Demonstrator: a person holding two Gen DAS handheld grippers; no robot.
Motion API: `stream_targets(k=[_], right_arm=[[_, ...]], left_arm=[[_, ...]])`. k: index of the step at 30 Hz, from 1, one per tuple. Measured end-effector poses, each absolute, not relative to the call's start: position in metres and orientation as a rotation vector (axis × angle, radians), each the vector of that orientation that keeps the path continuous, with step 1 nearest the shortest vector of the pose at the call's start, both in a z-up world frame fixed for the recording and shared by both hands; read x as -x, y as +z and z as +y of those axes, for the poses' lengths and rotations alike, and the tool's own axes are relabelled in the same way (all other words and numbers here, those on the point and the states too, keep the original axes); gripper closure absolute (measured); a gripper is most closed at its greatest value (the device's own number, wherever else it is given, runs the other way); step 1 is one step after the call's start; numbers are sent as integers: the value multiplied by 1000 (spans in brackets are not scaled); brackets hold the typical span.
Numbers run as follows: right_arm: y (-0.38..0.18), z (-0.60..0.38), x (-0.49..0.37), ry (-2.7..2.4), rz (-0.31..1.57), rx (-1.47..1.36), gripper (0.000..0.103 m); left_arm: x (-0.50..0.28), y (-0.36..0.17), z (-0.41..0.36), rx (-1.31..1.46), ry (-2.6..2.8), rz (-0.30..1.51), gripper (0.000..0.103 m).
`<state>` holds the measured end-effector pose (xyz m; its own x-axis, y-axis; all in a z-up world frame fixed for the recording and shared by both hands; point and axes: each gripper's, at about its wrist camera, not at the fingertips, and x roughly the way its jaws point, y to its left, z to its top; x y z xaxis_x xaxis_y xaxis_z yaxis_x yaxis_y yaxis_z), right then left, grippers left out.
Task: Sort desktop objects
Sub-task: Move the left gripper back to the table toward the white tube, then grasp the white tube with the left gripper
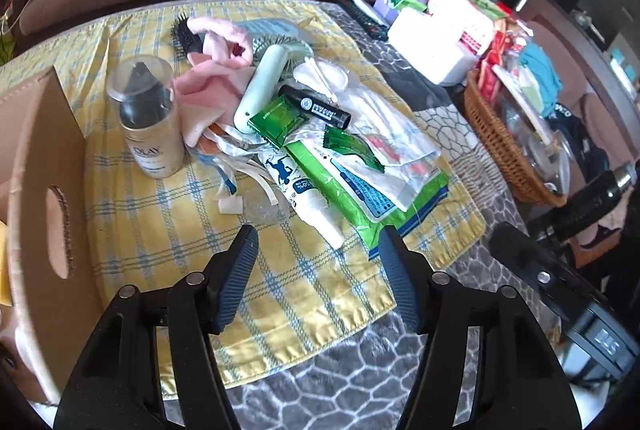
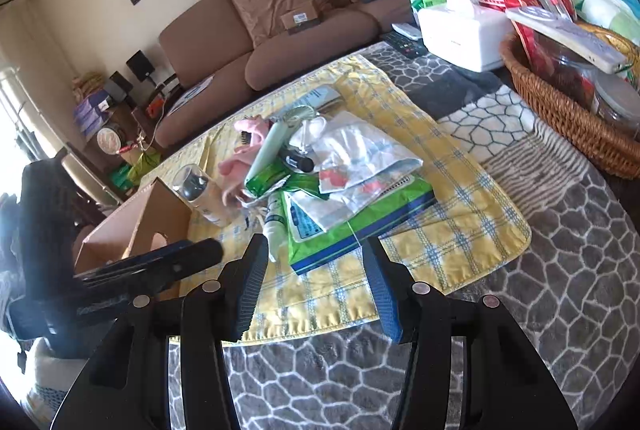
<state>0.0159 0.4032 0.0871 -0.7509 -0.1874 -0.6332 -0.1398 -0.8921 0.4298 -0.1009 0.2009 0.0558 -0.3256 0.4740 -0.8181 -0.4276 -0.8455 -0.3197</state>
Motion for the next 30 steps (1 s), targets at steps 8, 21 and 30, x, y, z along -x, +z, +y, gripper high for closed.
stream_targets(k=[8, 21, 30], right_arm=[[86, 417, -16, -2794, -769, -1102, 51], [82, 400, -9, -2757, -730, -1130, 51], [77, 394, -3, -2742, -714, -1158, 51]], left_arm=[[123, 13, 208, 1439, 2205, -161, 59], [104, 15, 197, 1384, 2235, 6, 85], [99, 2, 197, 1390, 2237, 137, 91]])
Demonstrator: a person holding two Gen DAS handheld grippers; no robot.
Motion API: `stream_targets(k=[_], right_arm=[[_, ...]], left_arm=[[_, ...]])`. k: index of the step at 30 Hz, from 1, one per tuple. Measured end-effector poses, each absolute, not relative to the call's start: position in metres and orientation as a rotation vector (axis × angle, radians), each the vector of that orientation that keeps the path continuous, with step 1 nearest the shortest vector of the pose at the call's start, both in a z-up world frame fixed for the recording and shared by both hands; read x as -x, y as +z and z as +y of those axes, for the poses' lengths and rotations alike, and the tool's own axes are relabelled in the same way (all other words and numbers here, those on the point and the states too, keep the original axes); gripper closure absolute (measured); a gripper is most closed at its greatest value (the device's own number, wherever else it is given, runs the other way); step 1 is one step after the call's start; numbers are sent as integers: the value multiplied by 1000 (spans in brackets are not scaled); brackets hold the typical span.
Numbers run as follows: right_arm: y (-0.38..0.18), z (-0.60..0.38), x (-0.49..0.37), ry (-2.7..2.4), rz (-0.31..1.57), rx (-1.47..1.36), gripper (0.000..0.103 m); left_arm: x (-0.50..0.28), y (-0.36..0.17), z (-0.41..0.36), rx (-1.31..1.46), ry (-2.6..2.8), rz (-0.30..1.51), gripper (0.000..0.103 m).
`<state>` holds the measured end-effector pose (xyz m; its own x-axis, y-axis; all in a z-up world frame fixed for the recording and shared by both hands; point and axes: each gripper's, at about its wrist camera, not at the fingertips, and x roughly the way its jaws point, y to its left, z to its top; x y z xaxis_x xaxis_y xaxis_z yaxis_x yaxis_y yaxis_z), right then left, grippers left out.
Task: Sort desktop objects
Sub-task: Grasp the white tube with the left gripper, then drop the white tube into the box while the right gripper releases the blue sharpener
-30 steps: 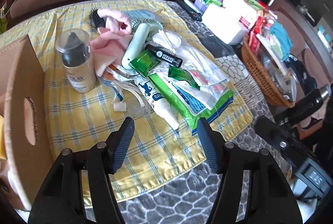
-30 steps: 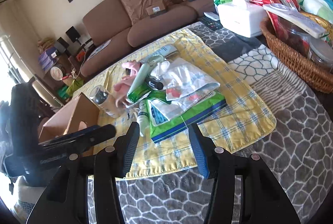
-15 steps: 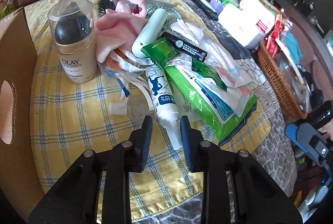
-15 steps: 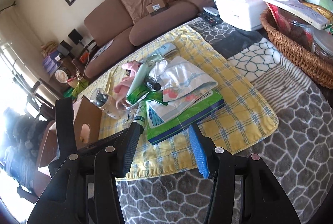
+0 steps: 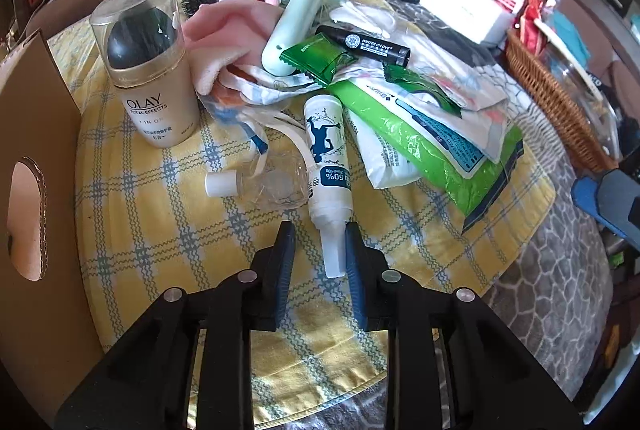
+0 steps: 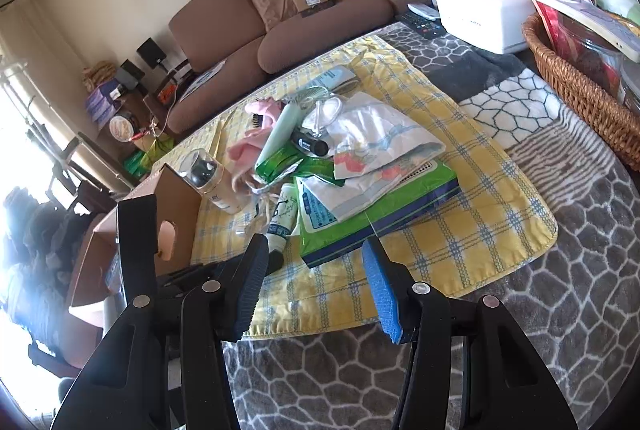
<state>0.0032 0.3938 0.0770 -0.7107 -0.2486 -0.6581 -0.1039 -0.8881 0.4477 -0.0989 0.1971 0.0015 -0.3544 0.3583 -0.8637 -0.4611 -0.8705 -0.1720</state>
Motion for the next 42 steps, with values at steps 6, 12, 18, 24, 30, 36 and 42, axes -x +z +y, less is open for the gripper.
stream_targets(k=[6, 12, 18, 24, 30, 36, 42], right_arm=[[75, 391, -1, -2734, -712, -1173, 51], [66, 379, 6, -2663, -714, -1203, 51], [21, 357, 25, -2409, -885, -1379, 52], [-4, 335, 33, -2300, -970, -1428, 57], [1, 336, 30, -2319, -969, -1384, 74], [40, 328, 20, -2365, -919, -1223, 78], [104, 284, 11, -2410, -787, -1011, 79]], left_arm=[[91, 4, 191, 1394, 2202, 134, 98], [57, 13, 172, 1388, 2140, 64, 98], [33, 17, 158, 1410, 2086, 16, 97], [14, 21, 155, 1398, 2061, 9, 96], [12, 27, 146, 1387, 2062, -24, 96], [8, 52, 130, 1324, 2071, -57, 97], [8, 101, 91, 1232, 2107, -121, 97]])
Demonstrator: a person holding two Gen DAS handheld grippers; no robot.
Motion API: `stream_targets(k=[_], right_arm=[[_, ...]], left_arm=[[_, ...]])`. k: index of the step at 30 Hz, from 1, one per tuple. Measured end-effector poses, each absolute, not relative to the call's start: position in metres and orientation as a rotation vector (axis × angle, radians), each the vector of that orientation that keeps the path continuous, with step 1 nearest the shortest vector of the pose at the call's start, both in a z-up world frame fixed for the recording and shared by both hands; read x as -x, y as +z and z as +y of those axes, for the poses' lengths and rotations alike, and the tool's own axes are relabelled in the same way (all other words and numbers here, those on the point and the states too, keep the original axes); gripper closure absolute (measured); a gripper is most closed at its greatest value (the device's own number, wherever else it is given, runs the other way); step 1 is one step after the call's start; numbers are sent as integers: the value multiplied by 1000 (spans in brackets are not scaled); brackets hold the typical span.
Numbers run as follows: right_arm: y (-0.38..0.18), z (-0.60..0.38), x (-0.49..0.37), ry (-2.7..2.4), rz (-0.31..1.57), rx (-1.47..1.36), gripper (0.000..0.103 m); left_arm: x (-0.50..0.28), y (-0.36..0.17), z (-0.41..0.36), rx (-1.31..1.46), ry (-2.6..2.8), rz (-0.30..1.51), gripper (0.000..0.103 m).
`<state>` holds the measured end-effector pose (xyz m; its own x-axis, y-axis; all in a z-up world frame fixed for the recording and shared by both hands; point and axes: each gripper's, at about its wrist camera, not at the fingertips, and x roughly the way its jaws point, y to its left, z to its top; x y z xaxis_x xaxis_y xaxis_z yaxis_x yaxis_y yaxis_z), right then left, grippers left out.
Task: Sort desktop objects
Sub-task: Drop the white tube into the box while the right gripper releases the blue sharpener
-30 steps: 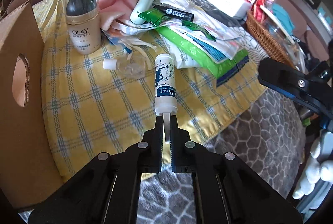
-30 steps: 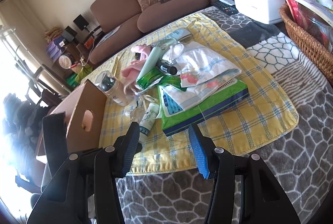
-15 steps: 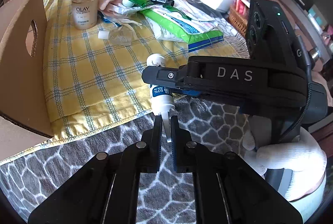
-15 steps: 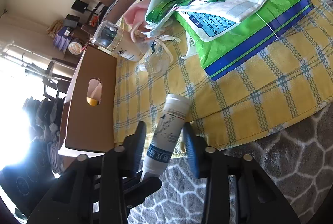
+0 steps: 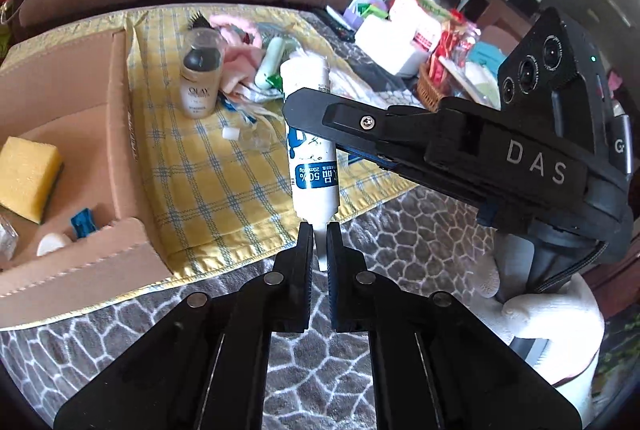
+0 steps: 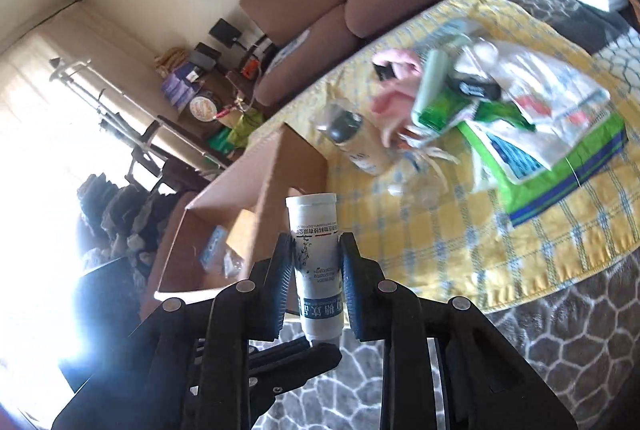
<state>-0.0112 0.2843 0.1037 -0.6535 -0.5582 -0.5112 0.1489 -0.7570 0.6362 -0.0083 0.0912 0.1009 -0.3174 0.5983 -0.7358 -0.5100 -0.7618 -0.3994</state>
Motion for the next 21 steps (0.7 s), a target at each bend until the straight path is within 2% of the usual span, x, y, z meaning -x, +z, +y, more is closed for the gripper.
stream_targets(k=[5, 9, 13, 19, 21], right_arm=[[137, 231, 39, -2361, -729, -959, 79], [149, 179, 74, -2349, -608, -997, 79], [139, 139, 110, -2374, -474, -1091, 79], [104, 107, 157, -2443, -242, -1290, 80], [93, 106, 168, -2464, -174, -1363, 79]], left_arm=[[28, 134, 36, 1195, 2156, -195, 96], [57, 139, -3, 1219, 2210, -220, 96], [93, 122, -25, 1295, 2216, -259, 96], [144, 81, -18, 1470, 2139, -232, 94], [156, 71, -20, 1514, 2120, -284, 90]])
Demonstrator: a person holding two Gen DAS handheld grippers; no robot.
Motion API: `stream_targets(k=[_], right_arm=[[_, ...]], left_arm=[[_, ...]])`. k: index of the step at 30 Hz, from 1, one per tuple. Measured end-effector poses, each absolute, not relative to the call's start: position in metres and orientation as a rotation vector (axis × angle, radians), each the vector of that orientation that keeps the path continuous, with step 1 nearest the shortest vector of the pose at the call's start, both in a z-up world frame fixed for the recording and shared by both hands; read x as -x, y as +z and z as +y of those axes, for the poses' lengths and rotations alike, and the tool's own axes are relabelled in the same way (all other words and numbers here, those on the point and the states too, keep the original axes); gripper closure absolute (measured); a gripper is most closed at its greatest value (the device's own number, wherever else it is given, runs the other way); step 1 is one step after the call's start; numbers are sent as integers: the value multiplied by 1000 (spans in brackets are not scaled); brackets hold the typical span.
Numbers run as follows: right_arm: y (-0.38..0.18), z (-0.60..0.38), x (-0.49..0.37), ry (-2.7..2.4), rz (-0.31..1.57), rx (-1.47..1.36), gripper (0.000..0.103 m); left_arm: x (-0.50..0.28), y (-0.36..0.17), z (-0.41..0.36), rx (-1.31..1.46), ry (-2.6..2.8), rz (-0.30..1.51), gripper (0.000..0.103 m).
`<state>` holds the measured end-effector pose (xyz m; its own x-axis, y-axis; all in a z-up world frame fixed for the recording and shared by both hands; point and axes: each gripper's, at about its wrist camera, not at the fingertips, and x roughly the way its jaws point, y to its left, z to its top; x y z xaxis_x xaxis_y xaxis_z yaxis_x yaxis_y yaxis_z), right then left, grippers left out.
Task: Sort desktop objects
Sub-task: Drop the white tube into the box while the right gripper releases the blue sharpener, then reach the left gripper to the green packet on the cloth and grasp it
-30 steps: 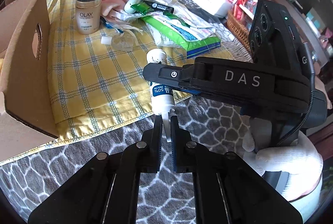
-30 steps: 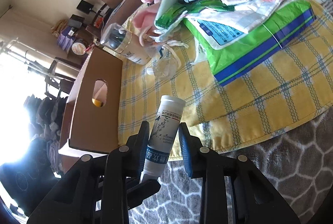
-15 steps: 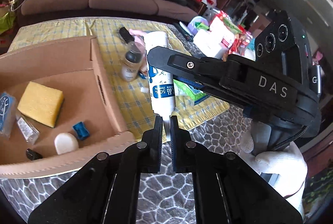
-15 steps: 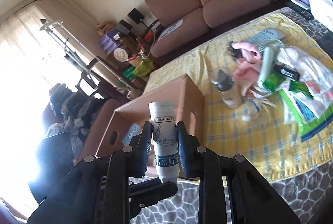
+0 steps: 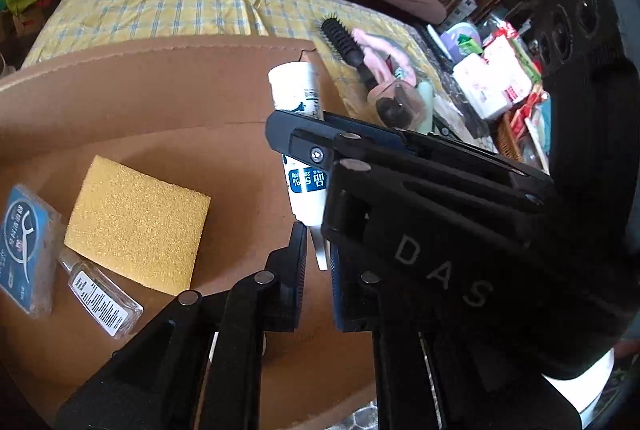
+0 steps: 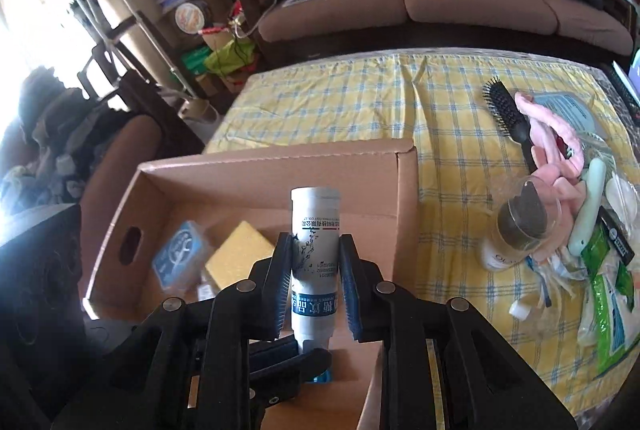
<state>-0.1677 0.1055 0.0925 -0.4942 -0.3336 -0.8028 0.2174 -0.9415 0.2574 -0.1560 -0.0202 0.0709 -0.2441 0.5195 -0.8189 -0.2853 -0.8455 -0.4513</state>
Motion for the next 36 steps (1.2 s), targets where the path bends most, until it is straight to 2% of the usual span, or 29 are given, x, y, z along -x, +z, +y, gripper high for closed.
stream_targets(k=[2, 3, 5, 10, 17, 19, 21, 29, 36], right_arm=[[91, 110, 169, -2493, -152, -1361, 77], [94, 114, 167, -2506, -164, -1337, 77], [102, 122, 161, -2522, -185, -1292, 73], [127, 151, 140, -2553, -249, -1218, 69], [162, 237, 84, -2701, -301, -1117, 61], [166, 268, 67, -2757, -333, -1107, 58], [167, 298, 53, -2802, -362, -1123, 55], [146, 384, 10, -2889, -494, -1191, 53], [108, 417, 2, -2843, -793, -1121, 52]], left_arm=[[158, 70, -26, 1509, 2128, -326, 85], [158, 71, -30, 1503, 2137, -334, 75], [157, 73, -38, 1490, 2138, -363, 64], [152, 94, -53, 1439, 2214, -340, 62], [117, 140, -11, 1289, 2224, -205, 38], [107, 149, 10, 1258, 2210, -179, 35], [99, 155, 34, 1238, 2205, -144, 28], [80, 134, 127, 1237, 2146, -49, 24], [103, 99, 187, 1230, 2245, 211, 25]])
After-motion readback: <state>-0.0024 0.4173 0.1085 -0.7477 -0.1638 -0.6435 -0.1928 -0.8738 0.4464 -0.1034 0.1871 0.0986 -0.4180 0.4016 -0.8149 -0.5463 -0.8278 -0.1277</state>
